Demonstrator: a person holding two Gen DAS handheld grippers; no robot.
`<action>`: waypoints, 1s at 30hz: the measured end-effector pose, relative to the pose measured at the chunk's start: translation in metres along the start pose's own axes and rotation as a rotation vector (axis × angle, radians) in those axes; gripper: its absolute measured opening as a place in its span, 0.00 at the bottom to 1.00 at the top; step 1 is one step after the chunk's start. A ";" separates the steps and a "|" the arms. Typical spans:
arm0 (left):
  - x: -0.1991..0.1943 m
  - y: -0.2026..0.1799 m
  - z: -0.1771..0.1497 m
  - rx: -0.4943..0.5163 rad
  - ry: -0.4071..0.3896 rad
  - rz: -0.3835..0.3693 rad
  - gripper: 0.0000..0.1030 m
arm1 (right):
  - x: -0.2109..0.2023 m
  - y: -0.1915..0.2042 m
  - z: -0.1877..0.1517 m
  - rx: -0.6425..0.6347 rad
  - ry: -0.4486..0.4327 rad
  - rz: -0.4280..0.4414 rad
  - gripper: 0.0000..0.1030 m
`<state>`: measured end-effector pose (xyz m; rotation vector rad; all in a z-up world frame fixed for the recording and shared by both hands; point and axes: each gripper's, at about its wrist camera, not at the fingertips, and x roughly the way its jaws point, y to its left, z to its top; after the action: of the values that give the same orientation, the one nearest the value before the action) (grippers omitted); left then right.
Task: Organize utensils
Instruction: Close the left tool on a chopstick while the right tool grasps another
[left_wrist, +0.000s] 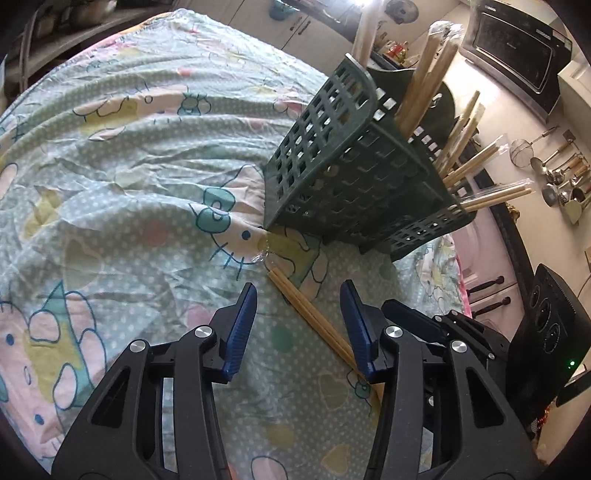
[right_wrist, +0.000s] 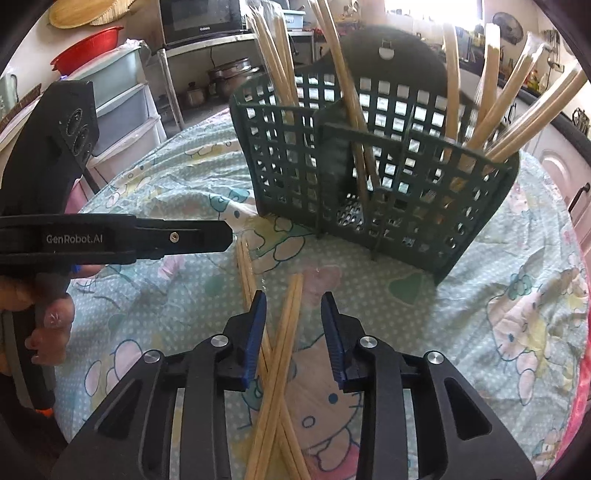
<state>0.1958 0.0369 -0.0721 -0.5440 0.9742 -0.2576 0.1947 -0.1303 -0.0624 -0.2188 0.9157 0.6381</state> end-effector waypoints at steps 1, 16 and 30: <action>0.002 0.001 0.001 -0.004 0.004 0.002 0.38 | 0.002 -0.001 0.000 0.004 0.005 0.002 0.27; 0.026 0.008 0.016 -0.051 0.046 0.037 0.32 | 0.022 -0.018 0.005 0.100 0.059 0.055 0.22; 0.032 0.012 0.023 -0.051 0.047 0.074 0.13 | 0.018 -0.037 0.005 0.167 0.067 0.079 0.10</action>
<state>0.2328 0.0403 -0.0916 -0.5492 1.0468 -0.1802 0.2278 -0.1505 -0.0768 -0.0555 1.0404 0.6266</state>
